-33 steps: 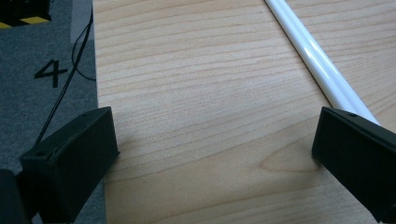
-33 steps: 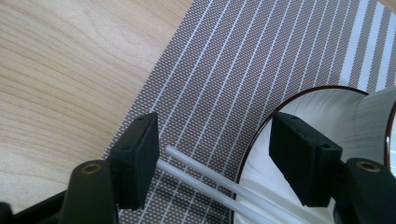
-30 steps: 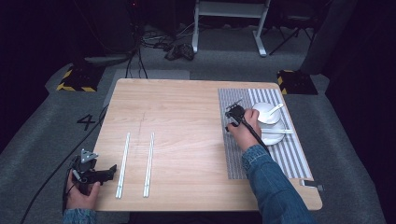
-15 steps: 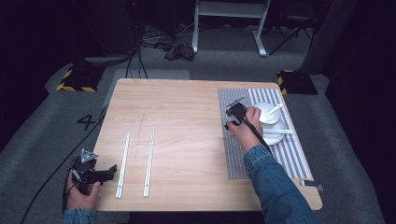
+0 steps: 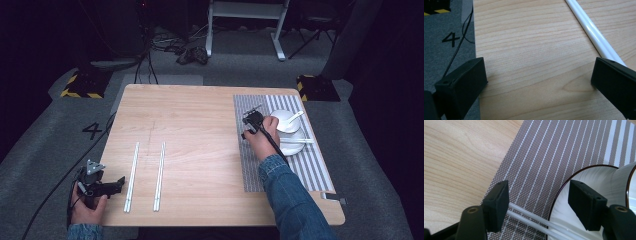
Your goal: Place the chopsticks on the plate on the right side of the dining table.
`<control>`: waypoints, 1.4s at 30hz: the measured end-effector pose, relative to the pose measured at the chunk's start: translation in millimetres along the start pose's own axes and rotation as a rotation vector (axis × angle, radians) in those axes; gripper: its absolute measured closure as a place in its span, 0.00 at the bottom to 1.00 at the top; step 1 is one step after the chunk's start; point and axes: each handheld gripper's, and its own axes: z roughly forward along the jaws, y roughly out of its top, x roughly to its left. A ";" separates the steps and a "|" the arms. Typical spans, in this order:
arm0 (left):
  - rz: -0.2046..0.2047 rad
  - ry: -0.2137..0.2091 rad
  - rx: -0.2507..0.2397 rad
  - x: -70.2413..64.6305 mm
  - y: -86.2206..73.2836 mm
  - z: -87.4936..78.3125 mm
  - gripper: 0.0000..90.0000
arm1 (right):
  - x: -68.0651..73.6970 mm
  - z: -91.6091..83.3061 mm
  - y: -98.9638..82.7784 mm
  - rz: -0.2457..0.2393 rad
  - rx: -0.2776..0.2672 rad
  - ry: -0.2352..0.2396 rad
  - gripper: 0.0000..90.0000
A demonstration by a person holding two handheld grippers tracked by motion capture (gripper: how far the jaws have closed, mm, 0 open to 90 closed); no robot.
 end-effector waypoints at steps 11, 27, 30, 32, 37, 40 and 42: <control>0.000 0.000 0.001 0.0 0.0 0.0 0.00 | -2.2 -10.9 -1.8 -0.008 -0.039 0.030 0.37; 0.000 0.001 0.000 -0.1 -0.2 -0.1 0.00 | -10.3 -86.2 -55.0 -0.104 -0.239 0.147 0.33; 0.000 0.001 0.000 -0.1 -0.2 -0.2 0.00 | -23.0 -96.4 -70.5 -0.092 -0.258 0.147 0.33; 0.000 0.001 0.000 -0.1 -0.3 -0.3 0.00 | -31.4 -100.1 -81.5 -0.076 -0.261 0.155 0.32; 0.000 0.000 0.001 -0.1 -0.2 -0.2 0.00 | -50.6 -105.5 -107.8 -0.045 -0.265 0.159 0.32; 0.001 0.000 0.001 0.0 -0.1 -0.1 0.00 | -61.0 -109.5 -121.5 -0.026 -0.273 0.159 0.32; 0.000 0.000 0.001 -0.1 -0.1 -0.2 0.00 | -66.2 -112.7 -129.6 -0.026 -0.274 0.157 0.32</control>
